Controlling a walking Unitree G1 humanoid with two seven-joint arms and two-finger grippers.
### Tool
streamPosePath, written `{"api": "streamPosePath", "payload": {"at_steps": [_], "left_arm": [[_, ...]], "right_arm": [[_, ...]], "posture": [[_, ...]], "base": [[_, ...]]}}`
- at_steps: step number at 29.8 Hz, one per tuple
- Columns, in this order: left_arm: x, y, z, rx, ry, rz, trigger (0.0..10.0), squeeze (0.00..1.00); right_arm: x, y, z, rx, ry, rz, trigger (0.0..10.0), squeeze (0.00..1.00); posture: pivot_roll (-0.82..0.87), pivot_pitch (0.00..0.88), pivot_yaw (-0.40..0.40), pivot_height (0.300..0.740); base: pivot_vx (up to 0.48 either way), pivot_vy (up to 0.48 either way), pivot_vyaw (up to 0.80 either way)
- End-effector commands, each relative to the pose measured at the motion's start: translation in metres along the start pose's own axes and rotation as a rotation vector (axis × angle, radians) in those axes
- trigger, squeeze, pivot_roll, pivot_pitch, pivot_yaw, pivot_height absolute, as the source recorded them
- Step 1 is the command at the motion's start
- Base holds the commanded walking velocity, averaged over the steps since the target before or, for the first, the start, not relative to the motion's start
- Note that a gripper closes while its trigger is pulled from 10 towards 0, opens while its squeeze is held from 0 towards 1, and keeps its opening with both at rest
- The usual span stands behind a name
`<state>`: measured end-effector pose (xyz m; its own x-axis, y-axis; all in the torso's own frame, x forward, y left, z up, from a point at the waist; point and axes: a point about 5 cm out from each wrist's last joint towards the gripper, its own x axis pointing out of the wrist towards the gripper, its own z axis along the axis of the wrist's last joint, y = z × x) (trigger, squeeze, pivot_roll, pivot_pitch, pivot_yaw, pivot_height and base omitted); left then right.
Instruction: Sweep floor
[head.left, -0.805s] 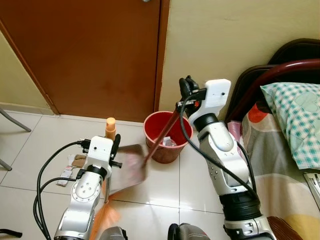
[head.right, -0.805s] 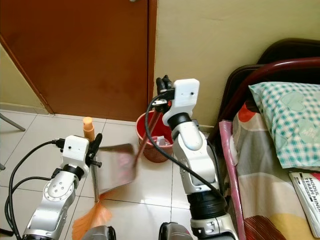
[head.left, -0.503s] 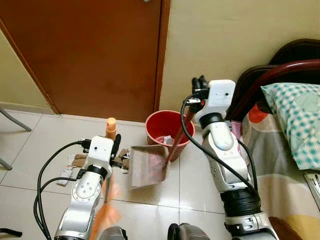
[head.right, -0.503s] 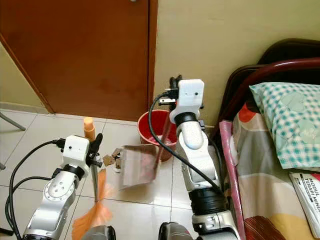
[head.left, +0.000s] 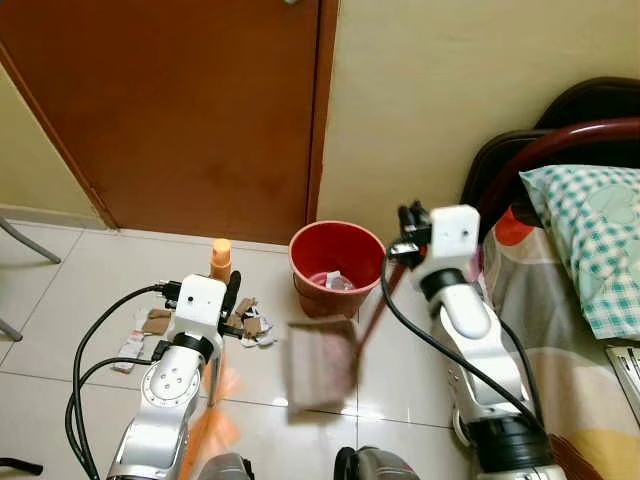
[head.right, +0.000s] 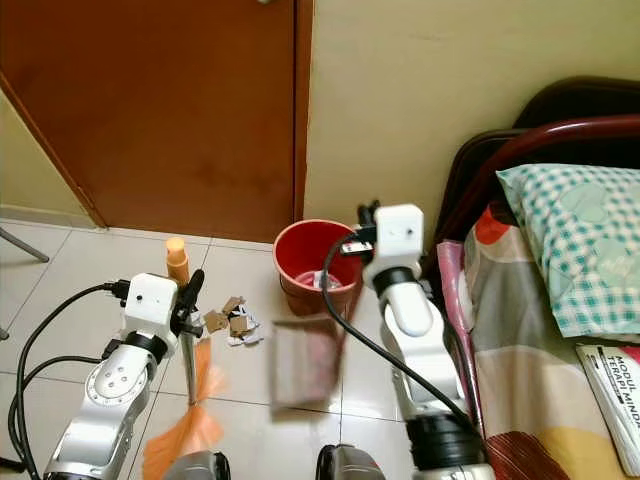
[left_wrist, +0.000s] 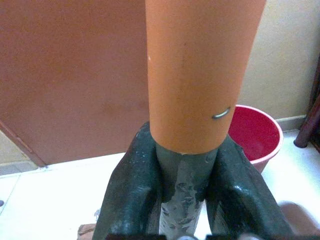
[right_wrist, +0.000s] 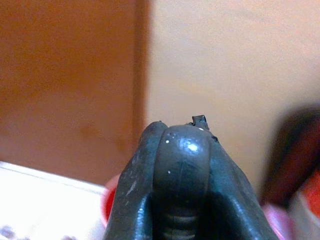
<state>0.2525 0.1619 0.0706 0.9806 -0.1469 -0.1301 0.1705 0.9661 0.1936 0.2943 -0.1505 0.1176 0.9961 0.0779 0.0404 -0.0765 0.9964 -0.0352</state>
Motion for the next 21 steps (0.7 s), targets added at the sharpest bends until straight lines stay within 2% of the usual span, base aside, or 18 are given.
{"api": "streamPosePath", "payload": {"at_steps": [1, 5, 12, 16, 21], "left_arm": [[-0.004, 0.0, -0.006, -0.01, 0.035, -0.004, 10.0, 0.0], [-0.005, 0.006, 0.0, 0.002, -0.004, 0.025, 10.0, 0.0], [0.0, 0.015, 0.016, 0.045, -0.079, 0.08, 10.0, 0.0], [0.007, 0.012, 0.022, 0.051, -0.106, 0.057, 10.0, 0.0], [0.018, 0.002, 0.041, 0.088, -0.187, 0.005, 10.0, 0.0]], "right_arm": [[-0.004, -0.014, -0.004, 0.021, 0.013, -0.07, 10.0, 0.0], [-0.012, -0.023, -0.017, 0.044, 0.069, -0.137, 10.0, 0.0], [-0.015, -0.026, -0.026, 0.042, 0.11, -0.154, 10.0, 0.0], [-0.013, -0.029, -0.028, 0.029, 0.124, -0.17, 10.0, 0.0], [-0.012, -0.033, -0.031, 0.026, 0.145, -0.195, 10.0, 0.0]], "posture": [[-0.01, 0.106, -0.053, 0.74], [0.0, 0.111, -0.049, 0.74], [0.0, 0.113, -0.047, 0.74], [0.0, 0.112, -0.046, 0.74], [0.0, 0.11, -0.044, 0.74]], "base": [[0.0, 0.0, 0.0], [0.0, 0.0, 0.0], [0.0, 0.0, 0.0], [0.0, 0.0, 0.0], [0.0, 0.0, 0.0]]}}
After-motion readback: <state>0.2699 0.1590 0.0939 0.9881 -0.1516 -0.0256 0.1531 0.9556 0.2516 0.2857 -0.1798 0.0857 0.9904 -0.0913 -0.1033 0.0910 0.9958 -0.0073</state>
